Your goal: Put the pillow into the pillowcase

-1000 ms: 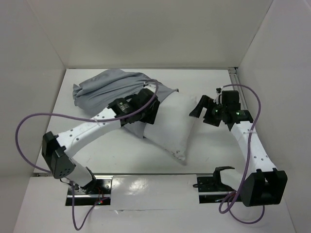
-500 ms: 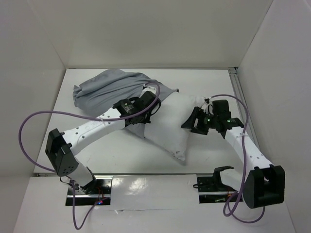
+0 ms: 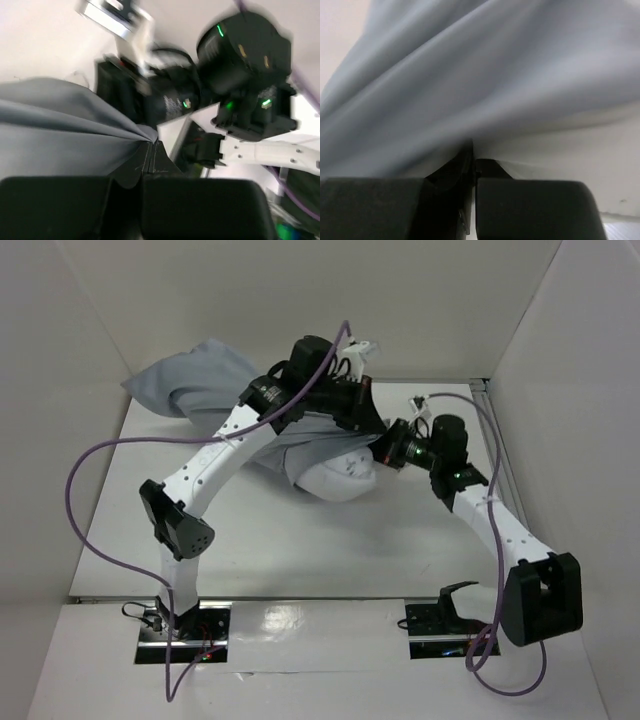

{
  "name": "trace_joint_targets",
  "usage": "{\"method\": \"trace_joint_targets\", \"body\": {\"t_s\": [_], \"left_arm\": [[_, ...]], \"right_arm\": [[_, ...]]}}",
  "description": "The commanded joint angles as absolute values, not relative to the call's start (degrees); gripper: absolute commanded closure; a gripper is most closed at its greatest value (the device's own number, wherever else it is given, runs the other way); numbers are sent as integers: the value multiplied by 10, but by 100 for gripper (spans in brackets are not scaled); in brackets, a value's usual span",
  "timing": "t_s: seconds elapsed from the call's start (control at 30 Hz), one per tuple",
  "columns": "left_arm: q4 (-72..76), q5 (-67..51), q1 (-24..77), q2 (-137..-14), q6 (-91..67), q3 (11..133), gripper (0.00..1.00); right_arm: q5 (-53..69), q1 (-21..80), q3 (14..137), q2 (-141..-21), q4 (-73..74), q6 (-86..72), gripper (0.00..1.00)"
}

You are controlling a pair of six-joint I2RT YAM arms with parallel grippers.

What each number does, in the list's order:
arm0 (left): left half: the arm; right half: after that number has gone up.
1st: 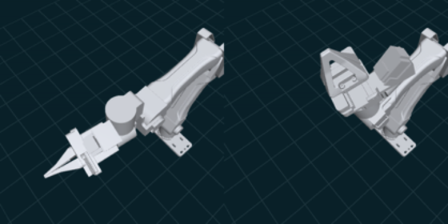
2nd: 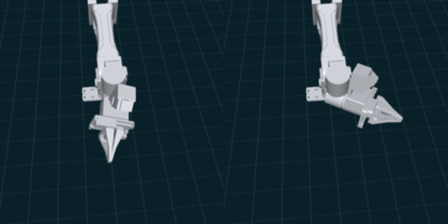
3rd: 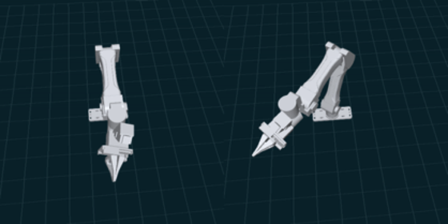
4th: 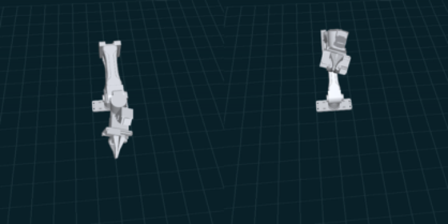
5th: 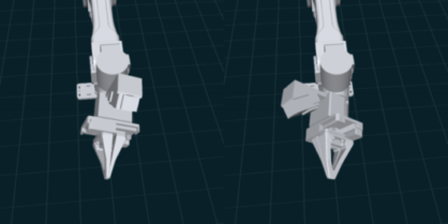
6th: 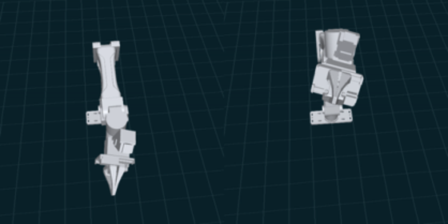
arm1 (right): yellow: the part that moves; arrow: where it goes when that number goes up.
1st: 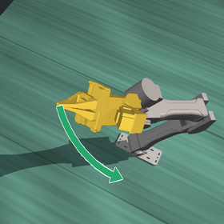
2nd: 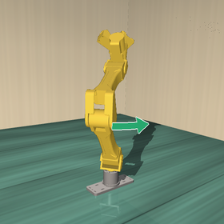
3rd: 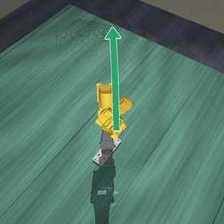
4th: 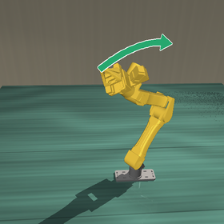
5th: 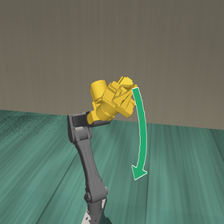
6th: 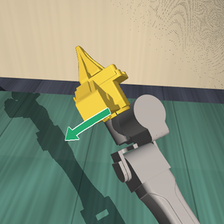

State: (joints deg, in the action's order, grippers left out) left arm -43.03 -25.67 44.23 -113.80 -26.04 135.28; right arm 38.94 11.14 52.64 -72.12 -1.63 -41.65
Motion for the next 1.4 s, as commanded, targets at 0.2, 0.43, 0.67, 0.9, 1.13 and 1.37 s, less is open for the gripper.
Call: {"method": "trace_joint_targets", "body": {"t_s": [0.2, 0.43, 0.67, 0.9, 1.13, 1.37], "left_arm": [[-230, -507, 399, -1108, -363, 1181, 100], [-273, -507, 410, -1096, -374, 1289, 100], [-313, -430, 416, -971, -354, 1138, 96], [-478, -257, 416, -897, -259, 1090, 16], [-562, -42, 434, -949, -212, 1158, 30], [-588, 209, 498, -885, -316, 1025, 52]], "right_arm": [[360, 211, 334, -812, -316, -535, 100], [336, 212, 402, -789, -275, -544, 100], [232, 212, 412, -658, -126, -461, 100], [230, 218, 340, -657, -57, -401, 80], [112, 207, 380, -591, 158, -373, 21], [167, 173, 386, -521, 246, -340, 23]]}}
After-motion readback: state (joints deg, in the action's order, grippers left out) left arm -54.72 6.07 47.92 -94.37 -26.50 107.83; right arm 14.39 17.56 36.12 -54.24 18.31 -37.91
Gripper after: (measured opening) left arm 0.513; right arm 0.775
